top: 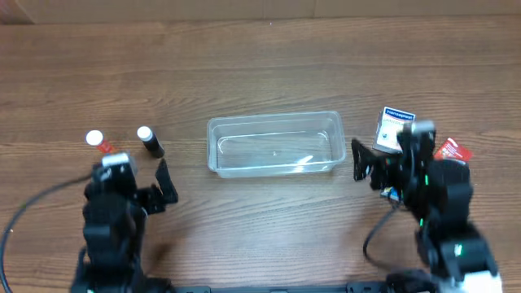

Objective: Pack container
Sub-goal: 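Move the left gripper to the dark bottle and grasp it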

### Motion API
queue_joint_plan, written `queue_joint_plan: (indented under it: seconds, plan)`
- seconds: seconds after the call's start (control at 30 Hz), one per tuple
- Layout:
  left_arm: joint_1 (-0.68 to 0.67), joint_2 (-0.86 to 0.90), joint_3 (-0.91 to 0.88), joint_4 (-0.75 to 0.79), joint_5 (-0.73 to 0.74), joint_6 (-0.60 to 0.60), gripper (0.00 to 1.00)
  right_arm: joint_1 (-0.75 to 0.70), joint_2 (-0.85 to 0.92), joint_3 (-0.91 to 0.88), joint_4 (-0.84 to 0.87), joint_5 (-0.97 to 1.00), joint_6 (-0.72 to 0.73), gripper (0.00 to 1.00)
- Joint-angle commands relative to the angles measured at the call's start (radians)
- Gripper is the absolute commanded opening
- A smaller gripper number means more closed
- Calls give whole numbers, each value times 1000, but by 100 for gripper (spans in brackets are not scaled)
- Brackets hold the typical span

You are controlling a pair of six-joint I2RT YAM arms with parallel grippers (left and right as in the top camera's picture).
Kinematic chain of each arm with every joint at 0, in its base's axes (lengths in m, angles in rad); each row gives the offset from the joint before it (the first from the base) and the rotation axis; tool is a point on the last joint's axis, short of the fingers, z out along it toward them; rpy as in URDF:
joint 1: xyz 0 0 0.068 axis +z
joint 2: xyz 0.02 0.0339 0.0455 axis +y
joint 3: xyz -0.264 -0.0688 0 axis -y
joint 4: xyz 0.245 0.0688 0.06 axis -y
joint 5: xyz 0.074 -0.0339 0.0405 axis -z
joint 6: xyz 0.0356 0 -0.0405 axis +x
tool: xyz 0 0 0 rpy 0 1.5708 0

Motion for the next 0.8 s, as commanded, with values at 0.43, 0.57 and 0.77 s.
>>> queue_joint_plan:
  seconds: [0.43, 0.57, 0.77]
  plan:
    - [76, 690, 680, -546, 130, -88, 100, -103, 508, 580, -491, 22, 30, 100]
    - [140, 823, 703, -526, 129, -90, 100, -151, 533, 579, -491, -28, 29, 100]
    - [144, 1022, 703, -464, 130, -97, 100, -151, 573, 579, -496, -28, 29, 100]
